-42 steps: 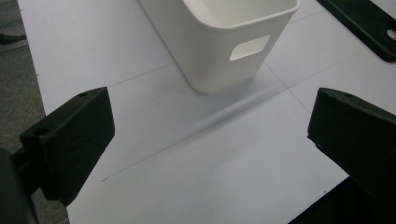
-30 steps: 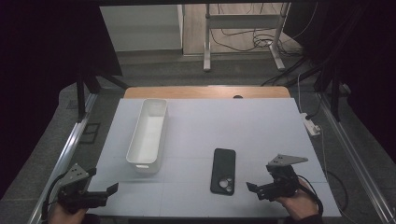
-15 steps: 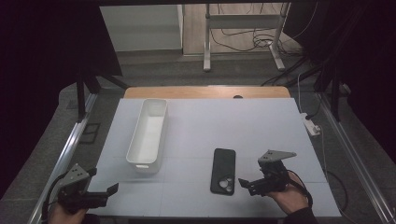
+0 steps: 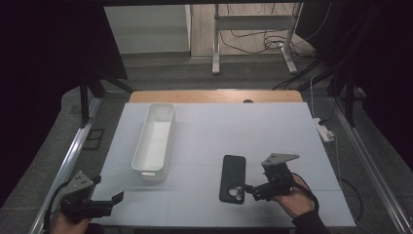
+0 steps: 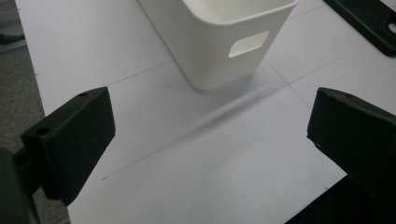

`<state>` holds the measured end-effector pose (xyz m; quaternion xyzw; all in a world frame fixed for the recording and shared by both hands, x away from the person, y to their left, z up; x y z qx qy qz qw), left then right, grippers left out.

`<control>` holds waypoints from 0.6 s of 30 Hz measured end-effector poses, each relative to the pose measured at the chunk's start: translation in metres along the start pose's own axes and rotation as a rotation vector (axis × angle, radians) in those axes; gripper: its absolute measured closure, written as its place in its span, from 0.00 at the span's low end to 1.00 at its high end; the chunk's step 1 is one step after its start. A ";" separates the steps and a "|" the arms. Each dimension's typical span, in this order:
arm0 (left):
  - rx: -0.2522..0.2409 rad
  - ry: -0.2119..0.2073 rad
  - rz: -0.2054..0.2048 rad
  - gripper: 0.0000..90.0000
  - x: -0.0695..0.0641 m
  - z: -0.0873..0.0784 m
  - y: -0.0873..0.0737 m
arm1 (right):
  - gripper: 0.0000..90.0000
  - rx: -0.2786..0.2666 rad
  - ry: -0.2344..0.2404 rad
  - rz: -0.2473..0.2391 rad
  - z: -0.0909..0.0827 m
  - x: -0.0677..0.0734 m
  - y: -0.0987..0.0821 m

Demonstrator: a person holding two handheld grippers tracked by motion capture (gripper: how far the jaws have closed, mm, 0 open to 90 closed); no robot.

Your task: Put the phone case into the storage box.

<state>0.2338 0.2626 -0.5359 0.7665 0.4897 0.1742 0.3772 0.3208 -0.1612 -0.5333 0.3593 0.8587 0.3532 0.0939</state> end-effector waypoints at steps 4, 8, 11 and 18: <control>-0.001 0.000 -0.001 0.02 0.000 0.000 0.000 | 0.00 0.013 0.003 -0.001 0.005 0.001 0.003; -0.001 0.000 -0.001 0.02 0.000 0.000 0.000 | 0.00 0.024 0.008 -0.015 0.009 0.002 0.006; -0.001 -0.001 0.000 0.02 0.000 0.000 0.000 | 0.00 0.025 0.010 -0.029 0.012 0.002 0.008; -0.001 -0.002 0.000 0.02 0.000 0.000 0.000 | 0.00 0.048 0.007 -0.036 0.017 0.002 0.011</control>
Point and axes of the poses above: each handheld gripper's, and its own axes: z roughly forward along the jaws, y roughly out of its top, x roughly to its left, the point moved 10 cm from there along z, roughly forward along the jaws
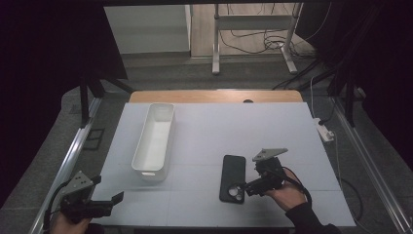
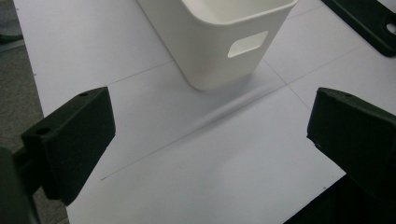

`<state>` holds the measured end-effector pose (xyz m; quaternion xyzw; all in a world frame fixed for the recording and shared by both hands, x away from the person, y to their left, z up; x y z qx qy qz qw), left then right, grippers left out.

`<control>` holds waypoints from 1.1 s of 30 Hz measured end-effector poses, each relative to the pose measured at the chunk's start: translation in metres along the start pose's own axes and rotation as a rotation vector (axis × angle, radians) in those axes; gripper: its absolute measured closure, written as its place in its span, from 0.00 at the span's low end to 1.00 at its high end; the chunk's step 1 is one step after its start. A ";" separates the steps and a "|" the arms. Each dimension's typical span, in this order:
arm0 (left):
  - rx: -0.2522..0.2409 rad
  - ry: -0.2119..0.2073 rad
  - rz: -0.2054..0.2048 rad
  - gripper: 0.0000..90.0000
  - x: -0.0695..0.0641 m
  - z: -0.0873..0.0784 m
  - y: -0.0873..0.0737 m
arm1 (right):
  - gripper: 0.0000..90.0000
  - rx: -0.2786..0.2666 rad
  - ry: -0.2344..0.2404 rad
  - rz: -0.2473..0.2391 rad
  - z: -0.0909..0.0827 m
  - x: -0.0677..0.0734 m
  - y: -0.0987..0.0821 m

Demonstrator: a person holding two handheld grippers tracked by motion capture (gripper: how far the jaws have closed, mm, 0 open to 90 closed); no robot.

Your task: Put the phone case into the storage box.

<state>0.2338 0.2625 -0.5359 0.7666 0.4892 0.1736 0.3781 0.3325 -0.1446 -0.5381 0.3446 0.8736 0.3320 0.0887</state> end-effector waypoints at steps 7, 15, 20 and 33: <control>0.001 -0.001 0.001 0.02 0.000 0.000 0.000 | 0.00 0.027 -0.010 -0.010 0.007 0.001 0.005; 0.003 0.000 0.004 0.02 0.000 0.000 0.000 | 0.00 0.056 -0.019 -0.027 0.017 0.002 0.009; 0.003 0.000 0.004 0.02 0.000 0.000 0.000 | 0.00 0.064 -0.017 -0.037 0.022 0.004 0.012; 0.005 -0.001 0.007 0.02 -0.001 0.000 0.000 | 0.03 0.105 -0.012 -0.045 0.037 0.006 0.019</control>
Point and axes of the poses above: each handheld gripper's, and its own axes: z roughly forward along the jaws, y roughly out of its top, x roughly to its left, the point moved 10 cm from there along z, roughly forward along the jaws
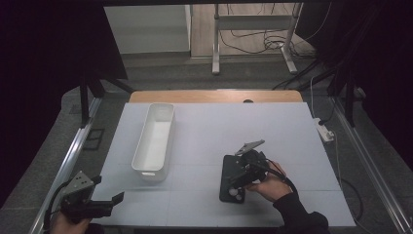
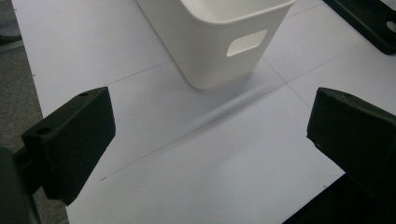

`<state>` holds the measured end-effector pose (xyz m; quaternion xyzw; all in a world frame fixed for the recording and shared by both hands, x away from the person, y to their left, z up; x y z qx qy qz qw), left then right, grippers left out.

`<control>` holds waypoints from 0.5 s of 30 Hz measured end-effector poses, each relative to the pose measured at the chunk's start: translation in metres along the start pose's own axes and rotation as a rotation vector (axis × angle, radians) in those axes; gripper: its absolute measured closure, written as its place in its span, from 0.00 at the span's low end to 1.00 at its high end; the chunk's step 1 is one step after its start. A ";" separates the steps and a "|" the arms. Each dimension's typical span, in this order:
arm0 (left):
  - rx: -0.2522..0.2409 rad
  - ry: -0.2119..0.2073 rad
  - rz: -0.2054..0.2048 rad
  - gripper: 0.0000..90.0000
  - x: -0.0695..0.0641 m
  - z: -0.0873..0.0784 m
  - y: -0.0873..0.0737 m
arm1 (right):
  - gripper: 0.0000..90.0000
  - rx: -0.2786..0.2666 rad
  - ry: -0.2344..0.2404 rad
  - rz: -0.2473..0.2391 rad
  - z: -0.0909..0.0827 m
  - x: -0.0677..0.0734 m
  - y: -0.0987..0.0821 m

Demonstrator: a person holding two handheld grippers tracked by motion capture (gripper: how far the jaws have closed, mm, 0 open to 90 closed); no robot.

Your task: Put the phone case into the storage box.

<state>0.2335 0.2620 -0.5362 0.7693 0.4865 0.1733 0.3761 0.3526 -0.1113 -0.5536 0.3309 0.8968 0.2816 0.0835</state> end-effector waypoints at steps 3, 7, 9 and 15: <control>0.001 -0.001 0.002 0.02 0.000 0.000 0.000 | 0.08 0.007 0.013 0.007 0.003 0.001 0.002; 0.001 -0.002 0.002 0.02 0.000 0.000 0.000 | 0.21 0.001 0.024 0.002 0.004 0.003 0.006; 0.001 -0.002 0.002 0.02 0.000 0.000 0.000 | 0.28 0.000 0.027 0.001 0.003 0.003 0.007; 0.003 -0.003 0.004 0.02 -0.001 0.000 0.000 | 0.61 0.015 0.034 -0.026 0.005 0.002 0.008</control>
Point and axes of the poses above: each handheld gripper's, and its own axes: z roughly forward along the jaws, y roughly out of its top, x roughly to its left, the point moved 10 cm from there along z, roughly forward along the jaws
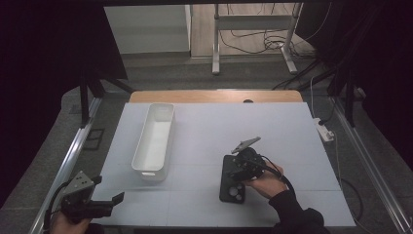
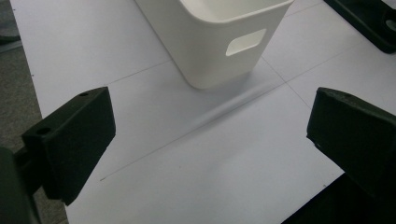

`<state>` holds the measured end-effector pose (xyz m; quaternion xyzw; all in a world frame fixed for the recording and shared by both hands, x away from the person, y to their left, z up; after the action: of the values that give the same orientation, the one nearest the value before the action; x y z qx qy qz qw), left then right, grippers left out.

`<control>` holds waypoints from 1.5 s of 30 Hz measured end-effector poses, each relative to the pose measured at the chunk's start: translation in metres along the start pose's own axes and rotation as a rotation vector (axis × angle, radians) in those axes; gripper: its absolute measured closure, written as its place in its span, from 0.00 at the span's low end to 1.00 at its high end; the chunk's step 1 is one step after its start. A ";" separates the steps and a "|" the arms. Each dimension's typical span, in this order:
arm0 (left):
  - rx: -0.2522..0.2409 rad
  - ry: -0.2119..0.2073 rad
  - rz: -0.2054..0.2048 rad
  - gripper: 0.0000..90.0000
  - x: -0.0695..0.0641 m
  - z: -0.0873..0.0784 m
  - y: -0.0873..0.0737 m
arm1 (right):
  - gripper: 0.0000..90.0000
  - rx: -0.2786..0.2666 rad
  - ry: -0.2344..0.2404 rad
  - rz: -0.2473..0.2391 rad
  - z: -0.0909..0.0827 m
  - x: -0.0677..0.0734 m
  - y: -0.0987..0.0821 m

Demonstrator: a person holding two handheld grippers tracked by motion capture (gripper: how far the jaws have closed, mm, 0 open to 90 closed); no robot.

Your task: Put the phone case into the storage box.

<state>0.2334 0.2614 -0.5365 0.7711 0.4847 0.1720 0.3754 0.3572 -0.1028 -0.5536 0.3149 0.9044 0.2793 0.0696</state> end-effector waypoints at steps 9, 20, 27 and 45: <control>-0.002 -0.003 0.000 0.02 0.000 0.000 0.000 | 0.99 -0.018 0.008 -0.060 -0.001 0.001 0.004; -0.007 -0.007 0.004 0.02 -0.001 -0.001 0.000 | 0.99 0.020 -0.007 -0.068 0.003 0.000 -0.013; -0.007 -0.011 0.004 0.02 -0.001 -0.001 0.000 | 0.99 0.035 0.010 -0.040 0.000 0.000 -0.029; -0.006 -0.012 0.009 0.02 -0.001 -0.001 0.000 | 0.99 0.073 -0.002 -0.002 -0.006 -0.005 -0.060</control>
<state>0.2323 0.2605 -0.5356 0.7732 0.4785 0.1701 0.3798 0.3279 -0.1469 -0.5820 0.3167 0.9143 0.2455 0.0591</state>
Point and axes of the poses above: each handheld gripper's, and its own axes: z roughly forward along the jaws, y roughly out of its top, x roughly to its left, the point moved 10 cm from there along z, roughly forward along the jaws
